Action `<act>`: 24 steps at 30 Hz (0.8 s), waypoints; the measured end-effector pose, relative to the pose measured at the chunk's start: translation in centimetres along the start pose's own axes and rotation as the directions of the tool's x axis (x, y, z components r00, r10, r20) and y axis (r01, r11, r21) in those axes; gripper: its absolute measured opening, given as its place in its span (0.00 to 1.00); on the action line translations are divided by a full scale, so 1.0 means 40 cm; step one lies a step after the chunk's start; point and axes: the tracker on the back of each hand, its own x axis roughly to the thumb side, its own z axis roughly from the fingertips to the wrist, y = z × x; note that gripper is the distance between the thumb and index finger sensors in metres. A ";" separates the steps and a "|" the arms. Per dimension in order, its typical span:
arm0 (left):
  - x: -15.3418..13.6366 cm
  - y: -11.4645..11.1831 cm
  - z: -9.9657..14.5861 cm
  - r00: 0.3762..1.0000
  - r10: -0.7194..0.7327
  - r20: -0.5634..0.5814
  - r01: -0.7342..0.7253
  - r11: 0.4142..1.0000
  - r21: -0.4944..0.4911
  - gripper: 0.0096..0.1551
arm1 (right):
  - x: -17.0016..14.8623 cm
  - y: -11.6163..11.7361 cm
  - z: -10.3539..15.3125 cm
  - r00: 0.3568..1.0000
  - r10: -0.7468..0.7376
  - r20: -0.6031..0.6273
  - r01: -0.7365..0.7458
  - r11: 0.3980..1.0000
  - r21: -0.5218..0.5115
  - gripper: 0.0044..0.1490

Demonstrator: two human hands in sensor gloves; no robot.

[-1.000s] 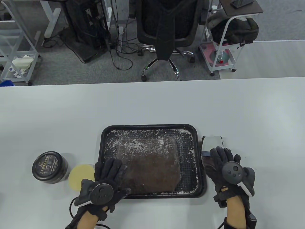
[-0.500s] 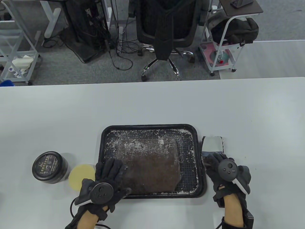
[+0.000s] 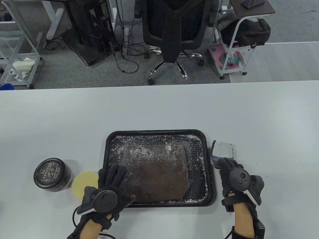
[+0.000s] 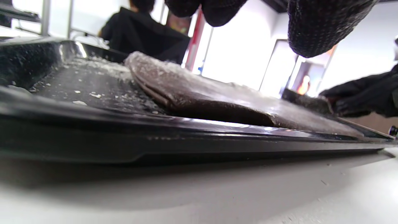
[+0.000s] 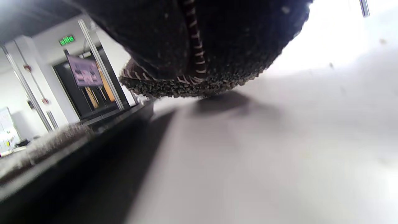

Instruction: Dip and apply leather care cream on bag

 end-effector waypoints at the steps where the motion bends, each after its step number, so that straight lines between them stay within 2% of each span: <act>1: -0.002 0.003 0.001 1.000 -0.006 -0.005 0.006 1.000 0.003 0.50 | 0.007 -0.009 0.003 1.000 -0.008 0.019 0.009 0.999 -0.035 0.28; 7: -0.019 0.018 0.008 0.993 -0.100 -0.069 0.100 0.995 -0.008 0.45 | 0.055 -0.042 0.021 0.992 0.005 0.127 0.019 0.982 -0.189 0.28; 11: -0.043 0.020 0.012 0.989 -0.087 -0.122 0.083 0.996 -0.031 0.43 | 0.082 -0.049 0.027 0.985 0.031 0.170 0.011 0.970 -0.242 0.28; 17: -0.068 -0.004 0.004 0.988 -0.036 -0.153 0.023 0.996 -0.084 0.42 | 0.119 -0.036 0.029 0.975 0.027 0.222 0.024 0.975 -0.223 0.28; 20: -0.070 -0.022 -0.007 0.986 -0.019 -0.167 -0.007 0.988 -0.151 0.41 | 0.150 -0.029 0.032 0.965 0.056 0.258 0.001 0.976 -0.217 0.28; 24: -0.069 -0.031 -0.013 0.983 -0.031 -0.181 0.000 0.985 -0.171 0.40 | 0.201 -0.021 0.036 0.947 0.089 0.308 -0.017 0.974 -0.227 0.28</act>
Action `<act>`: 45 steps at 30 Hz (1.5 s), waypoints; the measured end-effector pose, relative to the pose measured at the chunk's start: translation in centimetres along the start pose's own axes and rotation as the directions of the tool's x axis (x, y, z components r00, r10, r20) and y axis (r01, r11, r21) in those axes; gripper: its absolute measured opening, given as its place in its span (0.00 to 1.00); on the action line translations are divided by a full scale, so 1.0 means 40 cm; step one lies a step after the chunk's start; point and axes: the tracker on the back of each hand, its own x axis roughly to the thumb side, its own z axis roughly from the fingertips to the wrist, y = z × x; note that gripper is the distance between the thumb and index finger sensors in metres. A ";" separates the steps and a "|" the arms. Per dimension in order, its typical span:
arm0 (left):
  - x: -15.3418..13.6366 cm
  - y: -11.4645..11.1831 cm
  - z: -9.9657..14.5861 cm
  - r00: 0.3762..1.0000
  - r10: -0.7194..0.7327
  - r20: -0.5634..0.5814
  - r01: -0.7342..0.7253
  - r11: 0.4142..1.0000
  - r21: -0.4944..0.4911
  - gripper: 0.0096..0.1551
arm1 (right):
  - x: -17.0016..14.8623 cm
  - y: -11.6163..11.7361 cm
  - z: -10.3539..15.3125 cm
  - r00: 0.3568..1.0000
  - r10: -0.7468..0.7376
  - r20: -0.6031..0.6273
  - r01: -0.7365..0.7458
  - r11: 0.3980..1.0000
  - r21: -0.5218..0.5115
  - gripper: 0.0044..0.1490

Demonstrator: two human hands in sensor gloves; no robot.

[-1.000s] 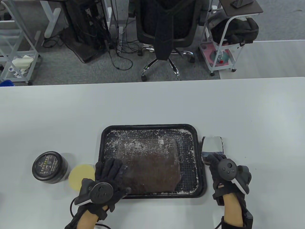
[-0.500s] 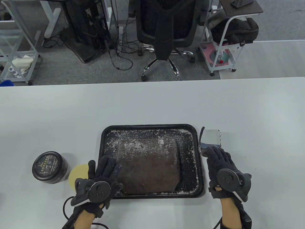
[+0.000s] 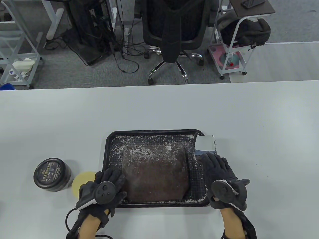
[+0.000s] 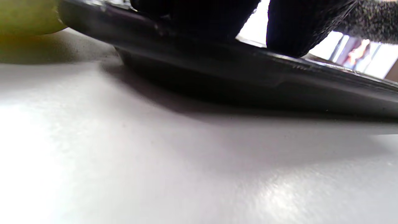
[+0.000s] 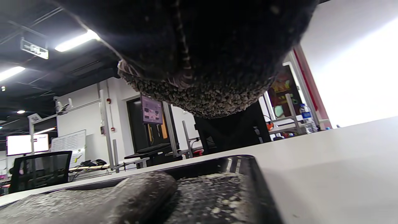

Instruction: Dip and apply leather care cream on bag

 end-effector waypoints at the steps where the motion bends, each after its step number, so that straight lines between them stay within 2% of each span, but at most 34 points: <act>1: 0.002 0.000 0.000 1.000 -0.006 -0.004 0.006 1.000 0.003 0.40 | 0.017 0.003 -0.005 1.000 0.001 0.015 0.000 1.000 -0.002 0.28; 13: 0.007 -0.008 -0.002 1.000 -0.003 -0.019 0.002 1.000 -0.021 0.41 | 0.263 0.084 -0.087 0.984 -0.021 0.175 0.009 0.997 0.073 0.28; 21: 0.006 -0.009 -0.003 0.999 0.038 0.000 -0.038 0.999 -0.039 0.42 | 0.458 0.200 -0.152 0.973 -0.054 0.223 0.008 0.980 0.201 0.28; 27: 0.000 -0.008 -0.007 0.998 0.068 0.004 -0.068 0.996 -0.055 0.43 | 0.544 0.270 -0.179 0.974 -0.053 0.220 -0.010 0.962 0.274 0.28; 32: -0.001 -0.009 -0.008 0.997 0.083 0.004 -0.082 0.994 -0.071 0.44 | 0.588 0.319 -0.192 0.975 -0.052 0.215 -0.020 0.948 0.317 0.28; 37: 0.001 -0.010 -0.009 0.996 0.089 -0.004 -0.089 0.992 -0.093 0.45 | 0.599 0.355 -0.194 0.977 -0.079 0.197 -0.002 0.925 0.380 0.28; 40: 0.009 -0.013 -0.015 0.999 0.041 -0.015 -0.042 0.990 -0.132 0.46 | 0.598 0.359 -0.192 0.977 -0.068 0.201 -0.015 0.923 0.385 0.28; 45: 0.008 -0.014 -0.015 0.997 0.075 -0.027 -0.077 0.989 -0.128 0.46 | 0.591 0.358 -0.189 0.970 0.036 0.242 -0.129 0.916 0.380 0.28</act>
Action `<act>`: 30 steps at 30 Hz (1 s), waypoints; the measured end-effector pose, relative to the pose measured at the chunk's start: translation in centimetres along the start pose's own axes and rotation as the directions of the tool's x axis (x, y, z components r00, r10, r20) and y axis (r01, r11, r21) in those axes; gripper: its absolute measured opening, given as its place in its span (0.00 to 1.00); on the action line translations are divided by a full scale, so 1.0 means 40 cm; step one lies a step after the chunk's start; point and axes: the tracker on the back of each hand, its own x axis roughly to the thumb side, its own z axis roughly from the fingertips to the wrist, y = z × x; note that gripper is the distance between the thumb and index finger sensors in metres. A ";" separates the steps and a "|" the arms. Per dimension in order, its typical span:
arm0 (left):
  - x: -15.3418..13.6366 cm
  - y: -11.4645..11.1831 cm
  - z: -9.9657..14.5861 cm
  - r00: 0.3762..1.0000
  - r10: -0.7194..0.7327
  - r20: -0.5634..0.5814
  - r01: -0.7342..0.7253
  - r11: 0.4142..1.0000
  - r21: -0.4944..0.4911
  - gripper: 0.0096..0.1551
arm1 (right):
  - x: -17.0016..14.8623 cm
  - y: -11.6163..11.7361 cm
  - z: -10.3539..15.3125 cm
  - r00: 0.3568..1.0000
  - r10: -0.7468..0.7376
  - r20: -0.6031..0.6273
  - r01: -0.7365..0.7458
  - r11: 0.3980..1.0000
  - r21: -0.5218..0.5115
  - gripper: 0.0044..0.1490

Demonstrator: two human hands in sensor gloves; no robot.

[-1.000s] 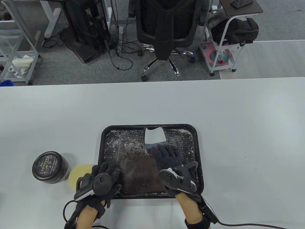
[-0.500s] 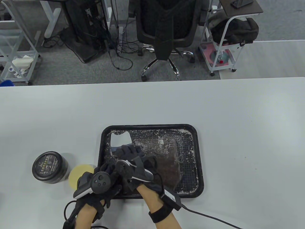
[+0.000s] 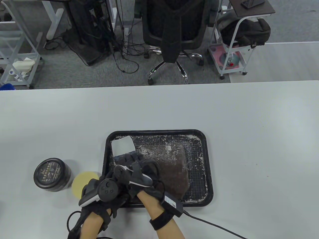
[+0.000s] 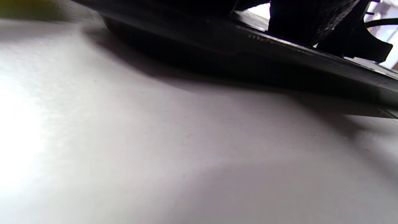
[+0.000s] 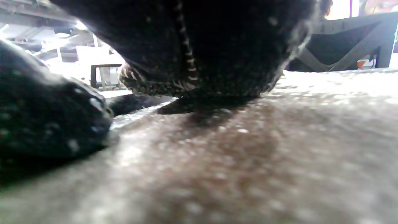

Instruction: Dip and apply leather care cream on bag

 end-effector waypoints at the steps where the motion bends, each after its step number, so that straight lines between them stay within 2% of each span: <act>1: 0.000 0.000 0.000 1.000 0.000 -0.001 0.000 1.000 -0.001 0.46 | -0.003 0.000 0.001 1.000 0.019 -0.001 -0.019 1.000 0.003 0.28; 12: 0.006 -0.004 -0.001 1.000 -0.012 -0.019 0.012 1.000 0.003 0.46 | -0.082 -0.008 0.029 0.989 0.138 -0.059 -0.136 0.990 0.034 0.28; 19: 0.006 -0.006 -0.001 1.000 -0.007 -0.020 0.007 1.000 0.007 0.46 | -0.148 -0.009 0.051 0.978 0.164 -0.129 -0.157 0.986 0.063 0.28; 24: 0.006 -0.007 -0.001 1.000 -0.005 -0.020 0.005 1.000 0.011 0.46 | -0.200 -0.020 0.068 0.955 0.235 -0.183 -0.216 0.970 0.115 0.28; 30: 0.005 -0.007 -0.001 1.000 0.000 -0.021 0.000 1.000 0.011 0.46 | -0.259 -0.038 0.090 0.935 0.242 -0.259 -0.220 0.969 0.113 0.28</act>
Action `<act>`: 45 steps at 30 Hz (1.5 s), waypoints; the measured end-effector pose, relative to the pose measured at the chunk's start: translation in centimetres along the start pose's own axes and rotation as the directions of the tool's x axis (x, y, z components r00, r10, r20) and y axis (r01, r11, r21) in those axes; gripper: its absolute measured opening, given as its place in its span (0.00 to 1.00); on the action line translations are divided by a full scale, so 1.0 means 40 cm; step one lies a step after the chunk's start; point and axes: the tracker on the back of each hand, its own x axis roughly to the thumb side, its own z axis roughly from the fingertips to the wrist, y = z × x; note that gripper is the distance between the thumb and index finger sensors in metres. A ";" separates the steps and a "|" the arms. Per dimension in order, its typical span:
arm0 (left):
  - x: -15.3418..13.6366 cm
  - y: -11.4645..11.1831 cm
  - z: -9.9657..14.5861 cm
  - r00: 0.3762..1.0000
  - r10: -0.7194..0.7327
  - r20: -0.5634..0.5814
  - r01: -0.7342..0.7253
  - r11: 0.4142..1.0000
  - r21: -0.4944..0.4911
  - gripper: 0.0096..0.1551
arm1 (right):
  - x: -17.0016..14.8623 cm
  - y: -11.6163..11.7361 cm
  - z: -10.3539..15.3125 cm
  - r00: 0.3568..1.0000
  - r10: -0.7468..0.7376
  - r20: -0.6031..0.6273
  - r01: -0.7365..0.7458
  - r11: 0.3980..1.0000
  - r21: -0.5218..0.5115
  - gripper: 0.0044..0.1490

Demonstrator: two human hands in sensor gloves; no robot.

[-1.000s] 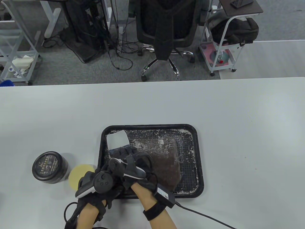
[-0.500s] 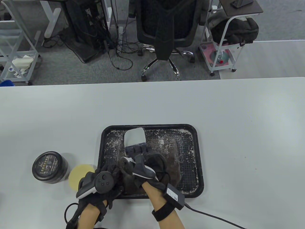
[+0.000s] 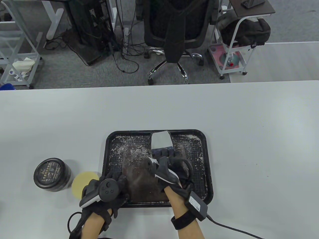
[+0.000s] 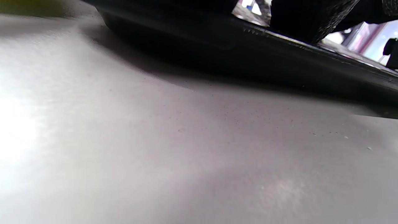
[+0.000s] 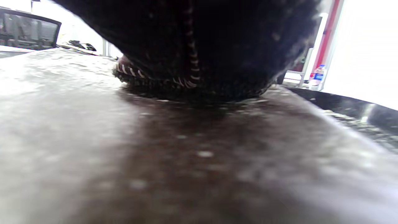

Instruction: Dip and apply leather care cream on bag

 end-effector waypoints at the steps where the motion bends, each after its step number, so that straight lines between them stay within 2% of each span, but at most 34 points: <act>1: 0.000 0.000 0.000 1.000 0.001 0.000 -0.001 1.000 0.000 0.46 | -0.007 0.001 0.001 1.000 -0.001 -0.011 0.001 1.000 -0.003 0.28; 9: -0.003 -0.002 0.001 1.000 0.007 0.003 -0.007 1.000 0.007 0.46 | -0.087 0.012 0.011 0.987 -0.028 -0.157 0.028 1.000 -0.002 0.28; 12: -0.003 -0.002 0.001 1.000 0.005 0.003 -0.005 1.000 0.010 0.46 | -0.119 0.016 0.016 0.972 -0.098 -0.214 0.098 0.995 -0.010 0.28; 16: -0.003 -0.003 0.001 1.000 0.005 0.003 -0.005 1.000 0.012 0.46 | -0.131 0.022 0.018 0.966 -0.137 -0.219 0.139 0.990 -0.006 0.28; 20: -0.004 -0.002 0.001 1.000 0.014 0.010 -0.014 1.000 0.014 0.46 | -0.080 0.016 0.014 0.989 -0.036 -0.144 0.037 0.999 0.001 0.28; 23: -0.004 -0.004 0.002 1.000 0.020 0.015 -0.021 1.000 0.020 0.46 | -0.030 0.008 0.012 0.998 -0.014 -0.066 0.013 1.000 -0.010 0.28; 29: -0.007 -0.004 0.003 0.999 0.030 0.015 -0.031 0.999 0.018 0.46 | 0.072 0.005 0.015 0.989 -0.128 0.068 0.128 0.992 0.004 0.28; 33: -0.011 -0.003 0.004 0.999 0.050 0.020 -0.051 0.999 0.017 0.46 | 0.126 0.003 0.016 0.990 -0.072 0.123 0.075 0.997 -0.020 0.28; 39: -0.013 -0.003 0.003 0.998 0.054 0.024 -0.054 0.998 0.020 0.46 | 0.183 -0.003 0.023 0.970 -0.130 0.205 0.140 0.990 -0.035 0.28; 45: -0.014 -0.003 0.002 0.998 0.058 0.020 -0.058 0.998 0.017 0.46 | 0.221 -0.004 0.031 0.954 -0.126 0.273 0.143 0.989 -0.042 0.28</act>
